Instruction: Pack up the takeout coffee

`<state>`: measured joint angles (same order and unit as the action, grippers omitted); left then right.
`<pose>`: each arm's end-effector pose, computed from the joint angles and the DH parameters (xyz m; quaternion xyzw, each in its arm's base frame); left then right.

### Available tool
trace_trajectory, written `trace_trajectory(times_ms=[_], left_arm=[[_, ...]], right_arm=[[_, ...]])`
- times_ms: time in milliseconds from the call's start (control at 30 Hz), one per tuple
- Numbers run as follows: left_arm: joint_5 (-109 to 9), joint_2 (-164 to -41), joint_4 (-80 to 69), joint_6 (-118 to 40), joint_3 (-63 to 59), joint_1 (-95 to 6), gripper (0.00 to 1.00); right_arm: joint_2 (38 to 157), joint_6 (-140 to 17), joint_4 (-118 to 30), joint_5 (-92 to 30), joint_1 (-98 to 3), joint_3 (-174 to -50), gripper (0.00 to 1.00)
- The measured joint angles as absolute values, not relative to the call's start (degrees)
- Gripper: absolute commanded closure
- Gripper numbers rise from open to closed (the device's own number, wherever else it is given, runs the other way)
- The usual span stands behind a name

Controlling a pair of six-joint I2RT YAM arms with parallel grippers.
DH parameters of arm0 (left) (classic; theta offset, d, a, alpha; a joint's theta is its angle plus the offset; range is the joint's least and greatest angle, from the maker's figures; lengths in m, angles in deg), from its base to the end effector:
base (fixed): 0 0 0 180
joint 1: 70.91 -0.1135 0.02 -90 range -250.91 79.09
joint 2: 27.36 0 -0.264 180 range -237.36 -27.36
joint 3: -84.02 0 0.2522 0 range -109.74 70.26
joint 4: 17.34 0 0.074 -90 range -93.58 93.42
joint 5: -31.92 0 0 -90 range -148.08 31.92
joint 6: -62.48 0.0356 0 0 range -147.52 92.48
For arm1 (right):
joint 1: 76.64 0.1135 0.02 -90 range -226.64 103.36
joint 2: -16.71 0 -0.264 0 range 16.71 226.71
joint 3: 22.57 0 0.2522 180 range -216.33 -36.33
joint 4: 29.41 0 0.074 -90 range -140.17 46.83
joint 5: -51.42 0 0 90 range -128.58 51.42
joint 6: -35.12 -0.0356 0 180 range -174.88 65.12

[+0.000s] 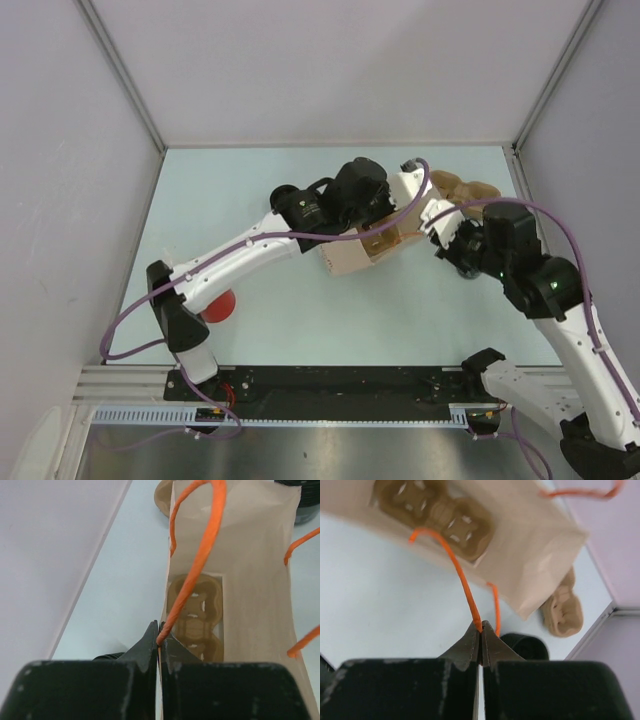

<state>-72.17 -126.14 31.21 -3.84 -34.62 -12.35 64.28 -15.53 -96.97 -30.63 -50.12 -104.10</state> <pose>0.2122 -0.3305 0.4080 0.5144 0.6843 -0.0510 0.5144 0.1249 0.0678 0.3888 -0.5055 0.7201 0.0080 0.4753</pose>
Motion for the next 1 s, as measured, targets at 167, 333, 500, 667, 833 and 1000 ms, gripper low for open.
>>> trace_trajectory(times_ms=[167, 333, 500, 667, 833, 1000], left_arm=[[-69.4, -126.1, 31.4, -6.3, -35.6, -15.1, 1.00], [-67.1, -126.2, 31.3, -9.2, -35.6, -18.0, 1.00], [-64.8, -126.2, 31.3, -11.7, -35.6, -20.2, 1.00], [-63.3, -126.2, 30.3, -14.2, -35.6, -21.4, 1.00], [-59.3, -124.5, 25.9, -17.8, -31.6, -23.0, 1.00], [-58.3, -124.1, 23.0, -19.0, -26.0, -24.0, 0.98]], right_arm=[[70.8, -19.2, -93.3, -30.2, -50.1, -112.6, 1.00], [75.0, -21.8, -90.9, -30.2, -50.1, -117.9, 1.00], [77.0, -23.0, -90.4, -30.2, -50.1, -121.6, 1.00], [78.3, -24.5, -88.2, -30.2, -50.2, -123.0, 1.00], [78.8, -26.2, -86.2, -29.4, -50.6, -123.0, 1.00], [82.1, -26.1, -87.2, -27.2, -50.2, -122.0, 1.00]])
